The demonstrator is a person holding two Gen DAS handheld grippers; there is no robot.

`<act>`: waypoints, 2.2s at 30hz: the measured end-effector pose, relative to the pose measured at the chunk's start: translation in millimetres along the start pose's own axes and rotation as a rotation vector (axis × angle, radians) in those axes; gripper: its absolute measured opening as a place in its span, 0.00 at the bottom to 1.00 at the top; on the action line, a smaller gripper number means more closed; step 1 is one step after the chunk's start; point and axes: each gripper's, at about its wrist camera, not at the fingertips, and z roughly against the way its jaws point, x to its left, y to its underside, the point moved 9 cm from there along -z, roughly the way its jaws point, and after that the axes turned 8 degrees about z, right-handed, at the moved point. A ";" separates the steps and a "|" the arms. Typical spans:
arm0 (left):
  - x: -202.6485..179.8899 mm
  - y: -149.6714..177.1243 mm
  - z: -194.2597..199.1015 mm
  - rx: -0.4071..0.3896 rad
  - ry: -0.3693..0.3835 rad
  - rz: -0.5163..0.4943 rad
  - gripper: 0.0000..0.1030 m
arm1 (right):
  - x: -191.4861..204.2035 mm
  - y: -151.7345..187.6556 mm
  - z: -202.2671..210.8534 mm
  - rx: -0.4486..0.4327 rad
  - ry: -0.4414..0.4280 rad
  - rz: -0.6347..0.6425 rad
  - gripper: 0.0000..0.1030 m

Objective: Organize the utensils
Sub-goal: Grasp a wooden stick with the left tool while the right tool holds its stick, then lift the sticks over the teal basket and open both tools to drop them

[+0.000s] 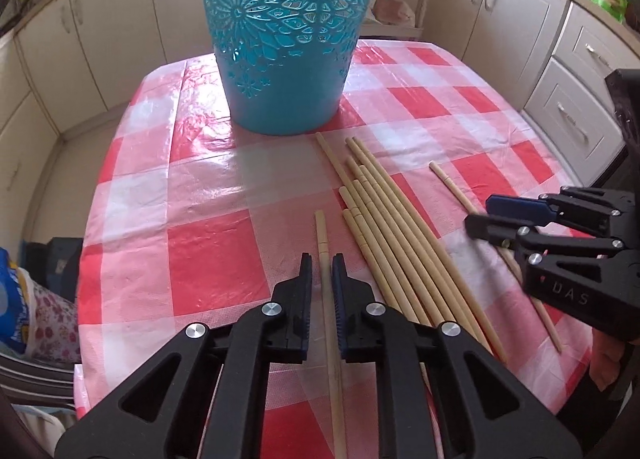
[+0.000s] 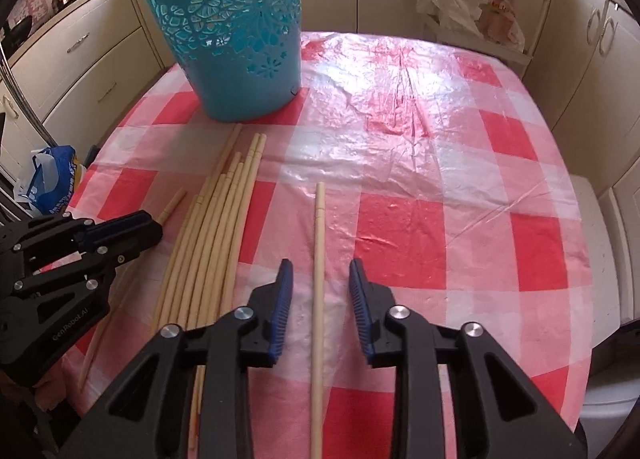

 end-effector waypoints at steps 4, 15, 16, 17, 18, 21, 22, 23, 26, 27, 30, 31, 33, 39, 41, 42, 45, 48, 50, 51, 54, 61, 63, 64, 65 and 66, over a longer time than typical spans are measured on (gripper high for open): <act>-5.6 0.9 0.8 -0.016 -0.044 -0.053 0.05 | 0.3 0.0 1.0 -0.017 0.004 0.021 0.06; 23.0 -36.3 87.5 -0.199 0.136 0.185 0.05 | -22.7 -26.6 65.1 -0.237 -0.264 -0.331 0.06; 25.6 -46.6 102.7 -0.245 0.158 0.205 0.05 | -22.2 -35.9 77.2 -0.279 -0.271 -0.335 0.06; 27.2 -55.8 115.4 -0.284 0.175 0.219 0.05 | -21.2 -48.1 91.1 -0.328 -0.278 -0.334 0.06; 29.3 -65.8 128.1 -0.326 0.191 0.235 0.05 | -20.4 -59.9 103.4 -0.373 -0.284 -0.332 0.06; 35.8 -94.5 156.7 -0.433 0.216 0.270 0.05 | -19.3 -100.1 134.4 -0.493 -0.285 -0.324 0.06; 36.4 -104.3 162.0 -0.459 0.217 0.277 0.05 | -19.0 -115.2 143.0 -0.529 -0.284 -0.326 0.06; 37.9 -115.3 167.1 -0.485 0.219 0.284 0.05 | -20.3 -129.0 148.9 -0.555 -0.287 -0.330 0.06; 42.1 -145.1 179.4 -0.552 0.224 0.304 0.05 | -21.0 -172.9 163.9 -0.637 -0.282 -0.339 0.06; 42.8 -158.9 181.8 -0.580 0.224 0.308 0.05 | -23.6 -187.6 169.5 -0.662 -0.279 -0.340 0.06; 43.8 -193.6 184.8 -0.637 0.234 0.329 0.05 | -24.6 -225.6 173.4 -0.714 -0.267 -0.344 0.06; 43.5 -202.9 185.8 -0.655 0.240 0.338 0.05 | -24.7 -237.5 172.4 -0.730 -0.261 -0.345 0.06; 44.1 -225.4 187.6 -0.704 0.252 0.353 0.05 | -27.2 -251.5 171.0 -0.755 -0.244 -0.353 0.06; 51.7 -268.7 172.7 -0.799 0.248 0.406 0.05 | -32.7 -278.8 137.5 -0.770 -0.198 -0.362 0.06; 56.3 -277.5 160.7 -0.816 0.238 0.431 0.05 | -34.7 -279.6 123.8 -0.765 -0.186 -0.358 0.06; 58.2 -280.4 155.0 -0.821 0.233 0.441 0.05 | -35.0 -280.1 117.5 -0.760 -0.183 -0.354 0.06; 65.6 -287.3 136.2 -0.826 0.220 0.470 0.05 | -33.9 -279.2 99.9 -0.748 -0.167 -0.336 0.06; 68.4 -285.4 124.1 -0.828 0.219 0.484 0.05 | -31.2 -271.4 88.4 -0.747 -0.149 -0.320 0.06; 69.2 -283.9 116.5 -0.820 0.213 0.484 0.05 | -30.0 -268.2 82.2 -0.742 -0.144 -0.311 0.06; 68.1 -283.3 112.7 -0.812 0.211 0.477 0.05 | -29.1 -266.5 77.9 -0.733 -0.145 -0.306 0.06; 66.6 -277.4 101.3 -0.774 0.194 0.457 0.05 | -26.5 -260.9 63.9 -0.695 -0.157 -0.300 0.06; 71.4 -260.1 88.4 -0.665 0.166 0.449 0.11 | -33.5 -245.5 54.5 -0.625 -0.174 -0.327 0.24; 78.5 -251.0 94.2 -0.649 0.144 0.456 0.19 | -41.0 -238.6 65.0 -0.634 -0.172 -0.351 0.28; 82.0 -246.5 98.6 -0.646 0.137 0.462 0.28 | -44.8 -233.5 71.4 -0.639 -0.167 -0.364 0.29; 85.5 -240.6 104.3 -0.645 0.127 0.468 0.36 | -48.1 -226.7 78.1 -0.642 -0.164 -0.375 0.29; 89.3 -233.2 111.5 -0.647 0.113 0.475 0.39 | -50.7 -218.1 84.5 -0.641 -0.161 -0.384 0.29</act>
